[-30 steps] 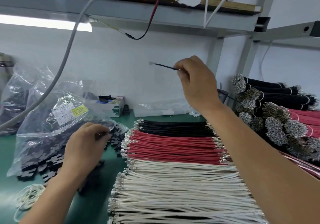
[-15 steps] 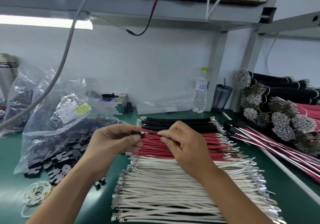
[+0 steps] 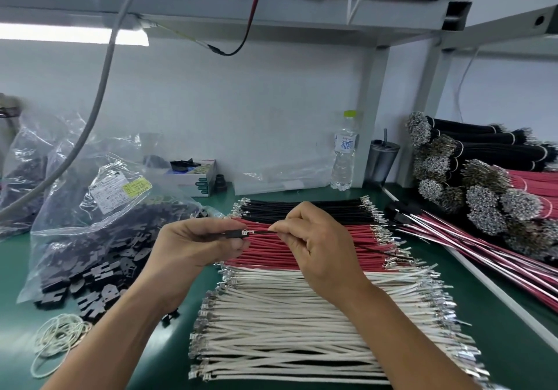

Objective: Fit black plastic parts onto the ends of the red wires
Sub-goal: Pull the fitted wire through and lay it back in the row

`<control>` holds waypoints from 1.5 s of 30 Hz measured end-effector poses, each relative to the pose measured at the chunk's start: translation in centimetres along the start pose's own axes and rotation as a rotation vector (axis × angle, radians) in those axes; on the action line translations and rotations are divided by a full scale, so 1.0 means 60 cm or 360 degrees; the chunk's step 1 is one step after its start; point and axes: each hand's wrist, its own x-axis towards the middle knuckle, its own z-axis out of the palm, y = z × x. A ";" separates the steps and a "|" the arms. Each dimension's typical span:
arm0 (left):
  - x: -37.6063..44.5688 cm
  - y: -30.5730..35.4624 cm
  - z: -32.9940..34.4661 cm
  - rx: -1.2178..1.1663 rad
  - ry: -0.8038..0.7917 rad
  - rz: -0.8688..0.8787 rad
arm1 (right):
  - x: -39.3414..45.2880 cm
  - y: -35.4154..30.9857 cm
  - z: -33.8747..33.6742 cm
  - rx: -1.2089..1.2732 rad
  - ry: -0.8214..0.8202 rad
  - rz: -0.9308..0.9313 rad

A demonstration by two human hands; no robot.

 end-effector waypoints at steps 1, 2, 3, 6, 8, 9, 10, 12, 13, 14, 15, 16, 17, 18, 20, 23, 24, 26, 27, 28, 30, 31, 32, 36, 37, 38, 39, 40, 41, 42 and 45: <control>0.000 -0.001 0.000 -0.0011 0.0002 -0.0006 | 0.000 0.000 -0.001 0.0009 -0.0015 0.0006; 0.000 0.000 -0.001 -0.0020 0.0006 -0.0009 | 0.001 -0.001 -0.003 0.0023 -0.0032 0.0004; 0.001 0.000 -0.001 -0.0025 0.0006 -0.0010 | 0.002 0.000 -0.006 0.0038 -0.0050 0.0000; 0.001 0.000 0.000 -0.0035 -0.0010 -0.0031 | 0.006 0.002 -0.014 0.0017 -0.0108 0.0005; 0.000 -0.001 0.001 -0.0009 -0.0025 -0.0012 | 0.007 0.003 -0.014 0.0017 -0.0143 0.0032; -0.001 -0.001 0.001 0.0025 -0.0031 0.0015 | 0.007 0.003 -0.013 0.0025 -0.0160 0.0045; -0.002 -0.001 0.002 0.0062 -0.0032 0.0044 | 0.007 0.003 -0.010 0.0038 -0.0182 0.0064; -0.003 -0.003 0.006 0.0106 -0.0002 0.0085 | 0.005 0.006 -0.004 0.0083 -0.0222 0.0130; -0.003 -0.005 0.010 0.0119 0.0028 0.0102 | 0.005 0.008 -0.001 0.0093 -0.0231 0.0158; -0.002 -0.007 0.013 0.0139 0.0059 0.0122 | 0.003 0.010 0.003 0.0085 -0.0231 0.0174; -0.001 -0.010 0.015 0.0162 0.0088 0.0145 | 0.002 0.011 0.007 0.0067 -0.0228 0.0180; 0.000 -0.013 0.017 0.0187 0.0110 0.0165 | 0.001 0.011 0.012 0.0039 -0.0229 0.0177; 0.000 -0.015 0.017 0.0220 0.0124 0.0181 | -0.001 0.011 0.016 0.0007 -0.0234 0.0165; 0.000 -0.016 0.017 0.0265 0.0129 0.0197 | -0.002 0.010 0.019 -0.0021 -0.0237 0.0150; 0.000 -0.016 0.015 0.0389 0.0135 0.0238 | -0.005 0.009 0.022 -0.0047 -0.0234 0.0122; 0.001 -0.016 0.012 0.0577 0.0146 0.0263 | -0.006 0.008 0.021 -0.0061 -0.0238 0.0102; 0.001 -0.016 0.010 0.0637 0.0141 0.0256 | -0.005 0.007 0.020 -0.0056 -0.0233 0.0105; 0.000 -0.016 0.011 0.0731 0.0112 0.0234 | 0.000 0.008 0.019 -0.0012 -0.0213 0.0130; 0.000 -0.015 0.012 0.0719 0.0105 0.0220 | 0.002 0.008 0.019 0.0022 -0.0207 0.0154; -0.001 -0.014 0.014 0.0640 0.0102 0.0203 | 0.002 0.010 0.019 0.0059 -0.0207 0.0183; -0.003 -0.011 0.015 0.0422 0.0103 0.0168 | 0.002 0.012 0.020 0.0124 -0.0229 0.0236; -0.004 -0.010 0.014 0.0350 0.0100 0.0168 | 0.001 0.012 0.021 0.0151 -0.0245 0.0251; -0.004 -0.008 0.012 0.0308 0.0090 0.0168 | -0.001 0.011 0.023 0.0171 -0.0254 0.0254; -0.002 -0.010 0.008 0.0418 0.0084 0.0193 | -0.006 0.003 0.022 0.0025 -0.0226 0.0085; 0.000 -0.013 0.007 0.0527 0.0107 0.0216 | -0.006 0.001 0.021 -0.0077 -0.0215 0.0009; 0.003 -0.016 0.006 0.0612 0.0131 0.0233 | -0.005 -0.001 0.021 -0.0155 -0.0205 -0.0044; 0.005 -0.019 0.004 0.0642 0.0144 0.0241 | -0.003 -0.001 0.021 -0.0187 -0.0199 -0.0056; 0.006 -0.020 0.004 0.0645 0.0149 0.0244 | -0.002 -0.001 0.021 -0.0180 -0.0193 -0.0044; 0.006 -0.019 0.004 0.0643 0.0146 0.0244 | -0.001 -0.001 0.021 -0.0153 -0.0191 -0.0027; 0.004 -0.018 0.005 0.0638 0.0134 0.0240 | -0.002 -0.002 0.022 -0.0122 -0.0203 -0.0007; 0.000 -0.013 0.009 0.0555 0.0073 0.0237 | -0.006 -0.002 0.028 0.0010 -0.0284 0.0085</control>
